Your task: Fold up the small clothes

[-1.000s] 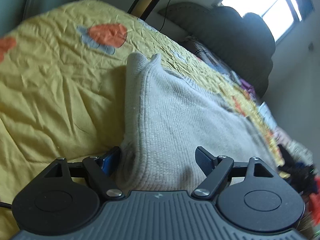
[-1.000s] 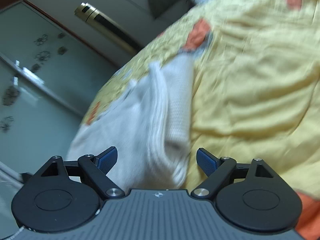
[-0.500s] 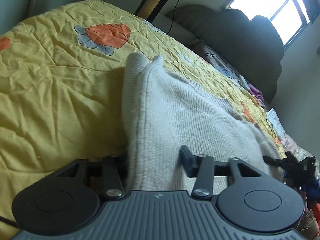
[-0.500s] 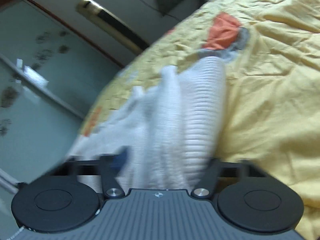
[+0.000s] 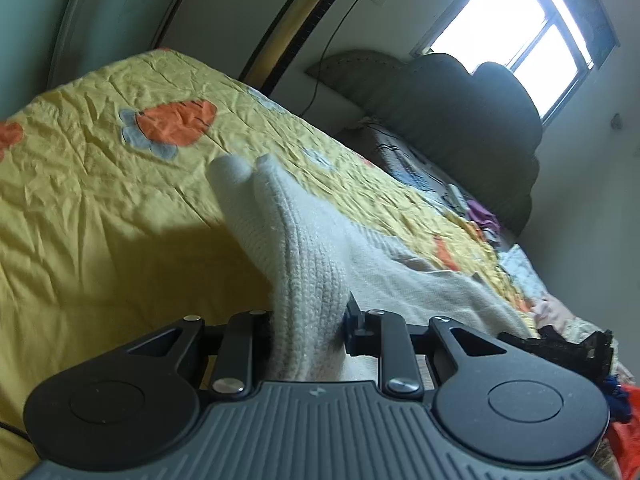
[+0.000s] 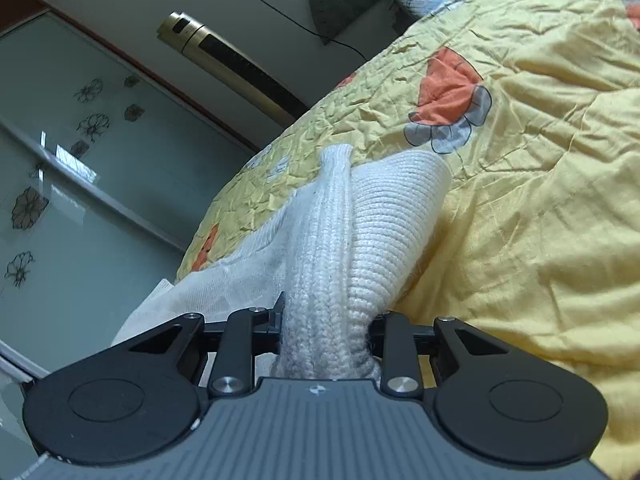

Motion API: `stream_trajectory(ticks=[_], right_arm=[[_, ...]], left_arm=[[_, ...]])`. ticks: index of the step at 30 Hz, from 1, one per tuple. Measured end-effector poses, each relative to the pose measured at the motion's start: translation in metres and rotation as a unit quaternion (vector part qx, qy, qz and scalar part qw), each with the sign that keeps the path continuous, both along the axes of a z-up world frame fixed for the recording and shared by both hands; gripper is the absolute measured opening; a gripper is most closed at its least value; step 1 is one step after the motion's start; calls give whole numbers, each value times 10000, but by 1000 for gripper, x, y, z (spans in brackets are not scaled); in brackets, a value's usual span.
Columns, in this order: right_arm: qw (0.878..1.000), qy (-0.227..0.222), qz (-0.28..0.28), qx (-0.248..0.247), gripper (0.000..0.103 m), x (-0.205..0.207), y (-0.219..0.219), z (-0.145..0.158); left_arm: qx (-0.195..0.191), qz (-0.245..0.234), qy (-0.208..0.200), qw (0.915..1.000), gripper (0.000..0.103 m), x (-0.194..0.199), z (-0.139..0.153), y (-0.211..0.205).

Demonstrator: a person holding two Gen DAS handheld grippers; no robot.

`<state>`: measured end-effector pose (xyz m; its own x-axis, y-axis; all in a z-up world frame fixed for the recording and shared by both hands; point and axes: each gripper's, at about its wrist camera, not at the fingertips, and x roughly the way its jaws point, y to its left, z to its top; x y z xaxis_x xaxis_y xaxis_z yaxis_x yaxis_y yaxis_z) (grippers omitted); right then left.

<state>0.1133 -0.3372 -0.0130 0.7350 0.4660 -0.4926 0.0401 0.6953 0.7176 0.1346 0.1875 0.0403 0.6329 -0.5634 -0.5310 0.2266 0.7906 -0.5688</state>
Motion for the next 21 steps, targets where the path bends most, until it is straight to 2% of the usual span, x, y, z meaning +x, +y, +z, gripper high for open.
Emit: stream_trajectory(ticks=[4, 7, 11, 12, 13, 14, 15, 16, 17, 19, 21], right_arm=[[9999, -59, 2, -148, 30, -29, -9, 17], [9996, -16, -19, -266, 30, -49, -23, 21], [9979, 303, -26, -564, 36, -62, -38, 12], [9963, 457, -93, -728, 46, -62, -40, 7], [9926, 642, -216, -1012, 54, -63, -40, 2], [9863, 789, -314, -1416, 56, -65, -36, 1], [9806, 806, -340, -1752, 64, -68, -32, 3], [9754, 715, -359, -2056, 70, -73, -26, 8], [9681, 579, -449, -2394, 70, -81, -18, 16], [9498, 258, -674, -3044, 70, -94, 2, 36], [9337, -211, -599, -3523, 70, -101, 33, 54]], left_arm=[[-218, -155, 170, 9995, 23, -30, 1, -3], [-380, -317, 445, 9978, 23, -48, -16, -5], [226, -368, 702, 9966, 27, -56, -45, -10], [194, -315, 779, 9963, 29, -56, -49, -7], [102, -302, 849, 9959, 33, -54, -51, -2], [20, -281, 885, 9957, 38, -52, -50, 3], [-5, -249, 846, 9961, 41, -54, -47, 8], [50, -210, 746, 9970, 53, -52, -42, 11], [175, -153, 618, 9978, 66, -49, -36, 12], [411, -135, 324, 9985, 71, -44, -25, 10], [535, -253, 209, 9980, 71, -34, -17, 2]])
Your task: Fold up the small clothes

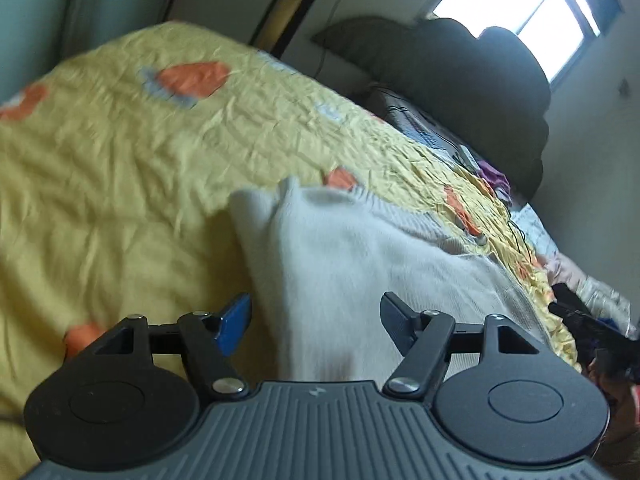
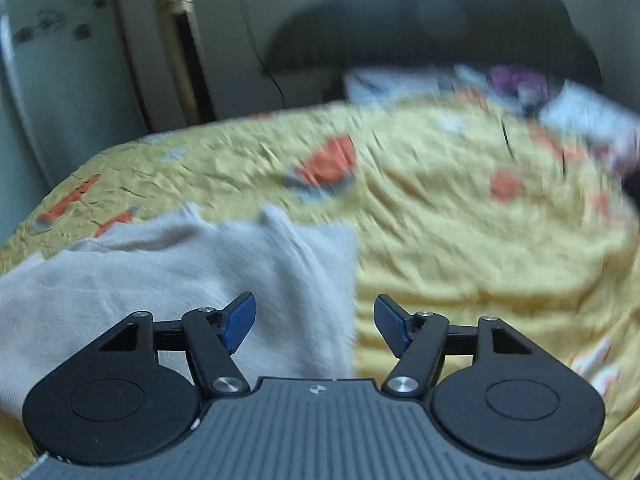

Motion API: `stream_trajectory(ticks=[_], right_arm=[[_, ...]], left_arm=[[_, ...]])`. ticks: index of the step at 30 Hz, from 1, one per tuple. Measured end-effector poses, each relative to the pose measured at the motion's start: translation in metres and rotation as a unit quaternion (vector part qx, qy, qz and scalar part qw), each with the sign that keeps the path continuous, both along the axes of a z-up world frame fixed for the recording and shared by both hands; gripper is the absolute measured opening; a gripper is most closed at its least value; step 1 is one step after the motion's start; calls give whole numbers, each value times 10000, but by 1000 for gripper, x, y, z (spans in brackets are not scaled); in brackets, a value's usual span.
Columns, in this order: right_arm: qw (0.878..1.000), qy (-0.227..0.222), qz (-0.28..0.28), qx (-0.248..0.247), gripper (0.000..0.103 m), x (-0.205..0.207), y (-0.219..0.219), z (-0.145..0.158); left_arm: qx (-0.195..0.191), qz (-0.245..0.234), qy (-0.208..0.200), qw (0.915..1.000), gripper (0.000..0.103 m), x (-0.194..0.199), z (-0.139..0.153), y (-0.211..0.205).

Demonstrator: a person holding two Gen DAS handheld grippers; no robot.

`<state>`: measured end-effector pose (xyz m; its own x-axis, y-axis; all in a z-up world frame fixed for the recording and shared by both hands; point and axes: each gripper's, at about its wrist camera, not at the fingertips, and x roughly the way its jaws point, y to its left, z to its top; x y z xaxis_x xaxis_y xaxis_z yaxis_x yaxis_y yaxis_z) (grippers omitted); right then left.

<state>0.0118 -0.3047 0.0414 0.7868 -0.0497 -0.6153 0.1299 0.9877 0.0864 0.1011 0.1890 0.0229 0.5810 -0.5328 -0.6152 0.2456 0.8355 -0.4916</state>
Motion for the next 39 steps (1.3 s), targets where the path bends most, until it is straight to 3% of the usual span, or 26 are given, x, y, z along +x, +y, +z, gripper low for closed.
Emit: stream_trajectory(ticks=[3, 5, 7, 11, 14, 15, 16, 17, 20, 22, 24, 25, 28, 30, 33, 34, 35, 37, 39], right_arm=[[9960, -295, 830, -162, 77, 9, 50, 14], [9893, -247, 1436, -1, 78, 24, 83, 9], [9841, -59, 1771, 103, 78, 42, 113, -1], [9714, 267, 2340, 287, 78, 65, 170, -24], [9645, 431, 2562, 478, 80, 70, 202, -36], [9643, 431, 2582, 409, 83, 71, 210, -38], [9638, 391, 2625, 269, 83, 70, 218, -38], [9626, 360, 2680, 161, 83, 70, 226, -38], [9594, 330, 2801, -72, 88, 72, 242, -36], [9568, 293, 2885, -218, 88, 71, 250, -35], [9537, 264, 2977, -320, 91, 71, 256, -35], [9522, 275, 3026, -323, 94, 71, 258, -37], [9519, 244, 3031, -382, 97, 68, 260, -42], [9536, 218, 2986, -329, 98, 68, 260, -44], [9559, 204, 2917, -275, 98, 69, 260, -44], [9560, 209, 2913, -283, 98, 70, 260, -44], [9559, 211, 2915, -303, 98, 69, 261, -44], [9554, 220, 2926, -333, 99, 70, 262, -45], [9551, 219, 2931, -359, 99, 70, 263, -44]], left_arm=[[155, -86, 58, 9998, 71, 24, -1, -21], [213, 45, 261, 9994, 71, 42, -9, -28], [8, 96, 463, 9989, 71, 58, -18, -26], [-1010, 315, 1054, 9888, 71, 86, -44, -3], [-2100, 739, 1469, 9638, 70, 97, -63, 21], [-2331, 814, 1514, 9571, 69, 97, -68, 27], [-2416, 860, 1526, 9544, 62, 97, -71, 30], [-2337, 896, 1553, 9557, 51, 96, -73, 30], [-2029, 896, 1474, 9639, 46, 90, -66, 31], [-1831, 985, 1154, 9713, 48, 82, -54, 36], [-1173, 1050, 812, 9842, 50, 80, -42, 36], [-1066, 1012, 780, 9861, 59, 82, -42, 37], [-1394, 502, 1206, 9816, 68, 99, -54, 31], [-1224, 487, 1190, 9841, 69, 105, -58, 24], [-1413, 407, 1195, 9819, 67, 116, -63, 20], [-1423, 451, 1165, 9819, 51, 118, -63, 21], [-1375, 501, 1098, 9831, 25, 120, -63, 22], [-1388, 551, 885, 9848, 23, 119, -59, 21], [-1149, 635, 250, 9910, 21, 107, -40, 14]])
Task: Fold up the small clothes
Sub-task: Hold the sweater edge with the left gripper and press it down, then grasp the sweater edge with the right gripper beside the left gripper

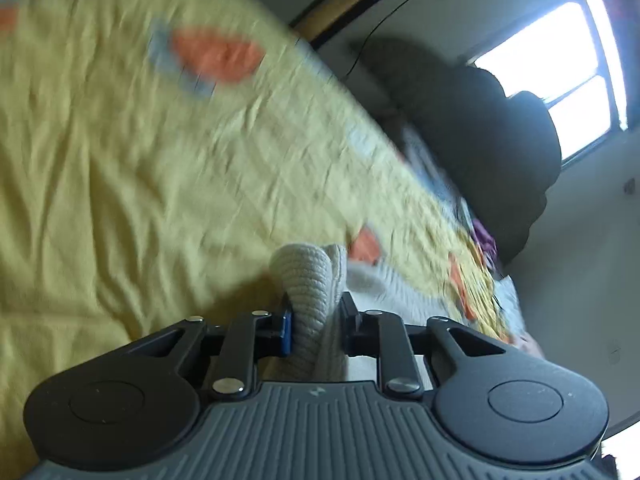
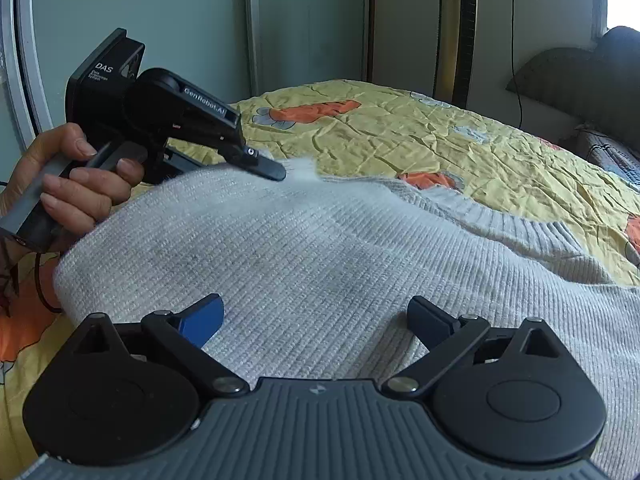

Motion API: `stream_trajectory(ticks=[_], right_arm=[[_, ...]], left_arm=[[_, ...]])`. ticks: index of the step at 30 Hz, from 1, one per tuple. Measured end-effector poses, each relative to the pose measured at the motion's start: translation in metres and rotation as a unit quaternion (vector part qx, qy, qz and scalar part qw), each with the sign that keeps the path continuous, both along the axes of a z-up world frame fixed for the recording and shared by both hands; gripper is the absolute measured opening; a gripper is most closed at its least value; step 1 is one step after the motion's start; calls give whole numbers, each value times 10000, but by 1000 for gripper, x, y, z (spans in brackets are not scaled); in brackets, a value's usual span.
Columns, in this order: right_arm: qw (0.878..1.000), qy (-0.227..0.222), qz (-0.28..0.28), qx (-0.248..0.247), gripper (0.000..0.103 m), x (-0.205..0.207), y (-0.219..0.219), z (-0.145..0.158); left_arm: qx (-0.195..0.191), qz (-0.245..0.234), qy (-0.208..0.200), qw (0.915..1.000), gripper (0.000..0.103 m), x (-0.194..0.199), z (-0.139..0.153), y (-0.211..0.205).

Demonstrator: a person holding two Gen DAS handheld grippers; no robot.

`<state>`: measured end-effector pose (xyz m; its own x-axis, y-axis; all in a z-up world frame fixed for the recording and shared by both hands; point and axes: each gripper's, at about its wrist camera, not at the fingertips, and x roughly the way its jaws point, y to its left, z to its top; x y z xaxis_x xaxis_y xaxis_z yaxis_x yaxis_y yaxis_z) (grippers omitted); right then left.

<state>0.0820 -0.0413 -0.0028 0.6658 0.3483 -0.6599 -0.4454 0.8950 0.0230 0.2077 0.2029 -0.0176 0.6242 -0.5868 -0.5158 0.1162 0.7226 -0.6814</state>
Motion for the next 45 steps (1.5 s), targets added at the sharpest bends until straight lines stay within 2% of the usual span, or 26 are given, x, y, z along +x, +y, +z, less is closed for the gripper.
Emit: stream_trajectory(ticks=[2, 3, 5, 7, 9, 10, 12, 14, 15, 19, 24, 26, 31, 39, 43, 45], right_arm=[[10000, -44, -20, 64, 97, 1, 1, 3], [9998, -98, -8, 172, 97, 0, 1, 5], [9991, -146, 36, 388, 98, 0, 0, 9], [9996, -16, -73, 268, 100, 5, 3, 5], [9998, 118, -134, -27, 100, 10, 7, -4], [9999, 21, -141, -93, 100, 7, 8, -4], [9997, -79, -178, -165, 100, -1, 10, -1], [9992, -278, -164, -228, 100, -11, 11, 4], [9987, -393, -176, -264, 100, -15, 11, 6], [9969, -649, -333, -310, 100, -22, 10, 9], [9952, -618, -616, -433, 98, -22, 6, 4], [9937, -685, -681, -572, 96, -28, 6, 4], [9924, -882, -523, -679, 96, -46, 13, 7], [9803, -1491, 78, -1293, 96, -80, 47, 12], [9720, -1631, 473, -1622, 96, -95, 65, 6], [9669, -1686, 603, -1819, 96, -102, 73, 1]], left_arm=[[490, -52, -785, 9957, 21, -16, 19, -14], [821, -103, -944, 9921, 21, -18, 23, -23], [1285, -210, -756, 9886, 21, -11, 19, -34], [1489, -216, -379, 9879, 22, -1, 7, -37], [1314, -196, -179, 9910, 25, 1, 0, -29], [1163, -181, -149, 9929, 27, -2, 0, -23], [1191, -105, -109, 9928, 40, -3, 3, -19], [1549, 44, -143, 9878, 61, -7, 6, -22], [1724, 103, -186, 9848, 64, -10, 8, -23], [2241, -7, -311, 9741, 64, -18, 15, -36], [2848, -210, -443, 9573, 66, -26, 20, -53], [2929, -282, -452, 9547, 66, -24, 21, -55], [2932, -413, -345, 9545, 66, -17, 21, -55], [3081, -625, -342, 9487, 66, -11, 17, -57], [2972, -746, -294, 9514, 66, -6, 16, -54], [2745, -891, -198, 9572, 66, -1, 15, -49]])
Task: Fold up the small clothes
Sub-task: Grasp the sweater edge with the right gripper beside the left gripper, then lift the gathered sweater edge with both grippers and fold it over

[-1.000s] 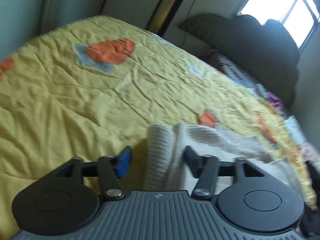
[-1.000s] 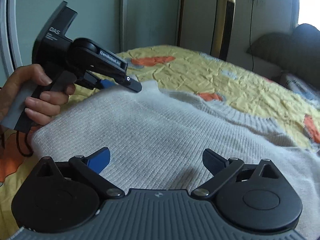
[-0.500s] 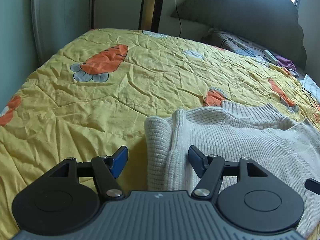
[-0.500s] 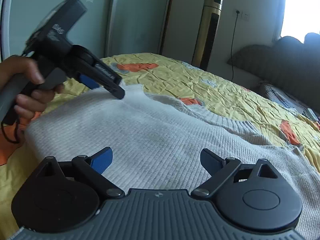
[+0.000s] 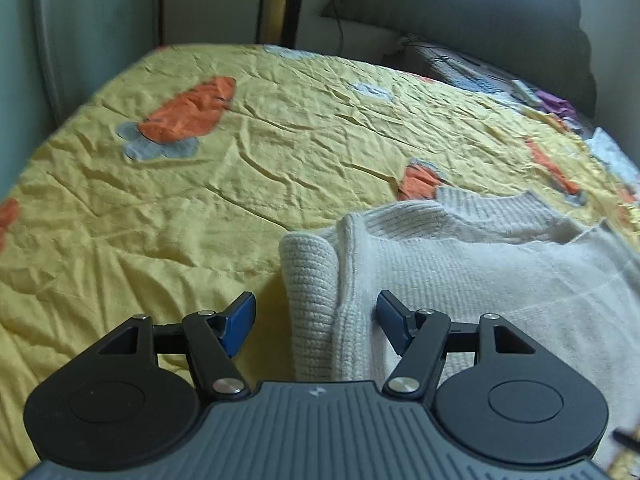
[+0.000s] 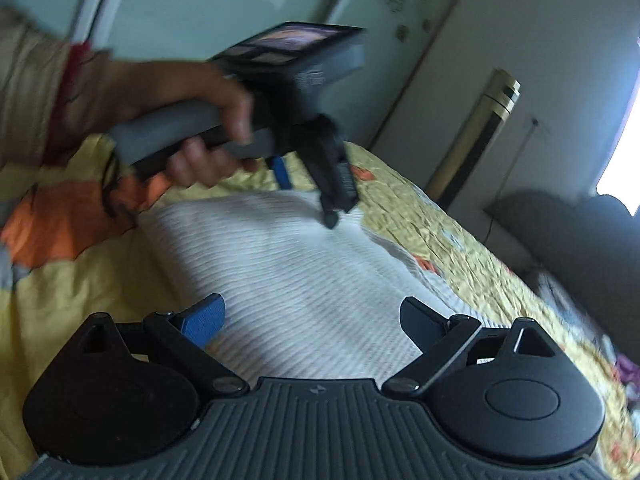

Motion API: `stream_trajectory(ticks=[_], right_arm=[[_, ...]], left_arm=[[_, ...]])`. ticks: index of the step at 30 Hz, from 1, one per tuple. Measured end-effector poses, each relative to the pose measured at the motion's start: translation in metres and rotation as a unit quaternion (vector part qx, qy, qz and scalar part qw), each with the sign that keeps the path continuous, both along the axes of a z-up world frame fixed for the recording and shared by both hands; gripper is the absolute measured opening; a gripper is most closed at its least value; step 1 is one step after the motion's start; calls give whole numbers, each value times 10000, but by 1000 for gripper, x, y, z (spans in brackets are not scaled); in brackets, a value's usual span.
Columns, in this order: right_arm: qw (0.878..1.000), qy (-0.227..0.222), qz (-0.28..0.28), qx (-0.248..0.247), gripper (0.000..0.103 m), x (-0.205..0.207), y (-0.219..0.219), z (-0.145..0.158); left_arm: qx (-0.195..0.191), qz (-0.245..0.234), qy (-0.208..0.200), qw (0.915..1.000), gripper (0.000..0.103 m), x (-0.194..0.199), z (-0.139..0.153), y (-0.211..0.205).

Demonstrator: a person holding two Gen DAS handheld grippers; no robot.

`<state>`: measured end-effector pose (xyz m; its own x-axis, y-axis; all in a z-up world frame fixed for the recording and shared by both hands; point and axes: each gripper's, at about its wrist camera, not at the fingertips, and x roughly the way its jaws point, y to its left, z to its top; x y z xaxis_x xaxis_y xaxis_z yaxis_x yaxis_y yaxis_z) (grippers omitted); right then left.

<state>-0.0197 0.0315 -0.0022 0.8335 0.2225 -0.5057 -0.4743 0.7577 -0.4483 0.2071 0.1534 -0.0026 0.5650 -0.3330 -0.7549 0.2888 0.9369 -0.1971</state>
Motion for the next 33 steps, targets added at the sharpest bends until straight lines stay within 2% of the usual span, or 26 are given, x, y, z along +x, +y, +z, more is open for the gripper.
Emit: stream_trajectory(ticks=[3, 6, 8, 11, 12, 14, 16, 18, 22, 26, 29, 33], right_arm=[[9994, 62, 131, -301, 94, -8, 12, -9], [9965, -38, 168, -813, 93, -11, 25, -24], [9919, -385, 188, -1194, 93, -13, 36, -34], [9876, -636, 185, -1426, 90, -7, 49, -37], [9864, -686, 184, -1482, 87, -3, 53, -38], [9841, -795, 221, -1571, 72, 4, 62, -42], [9835, -735, 290, -1626, 39, 11, 71, -47], [9841, -716, 321, -1592, 25, 12, 74, -50], [9863, -868, 353, -1358, 19, 3, 65, -41], [9944, -841, 224, -607, 16, 0, 42, -13], [9956, -913, 38, -221, 15, -4, 23, 9], [9907, -1324, -302, -112, 15, -14, -8, 29]], left_arm=[[-701, 14, 426, 9966, 66, 14, -6, 17], [-1427, -71, 837, 9862, 66, 26, -16, 29], [-1618, -81, 894, 9827, 66, 29, -19, 30], [-1832, -115, 934, 9786, 65, 32, -22, 26], [-1817, -85, 923, 9790, 64, 31, -22, 23], [-1552, 25, 867, 9841, 33, 29, -22, 16], [-1492, 121, 839, 9852, 26, 27, -19, 14], [-1456, 185, 756, 9863, 24, 22, -11, 13], [-1274, 314, 482, 9902, 23, 11, 14, 5], [-1191, 437, 156, 9918, 23, 0, 47, -12], [-1265, 493, -48, 9907, 22, -8, 73, -27], [-1424, 496, -299, 9881, 22, -18, 102, -55]])
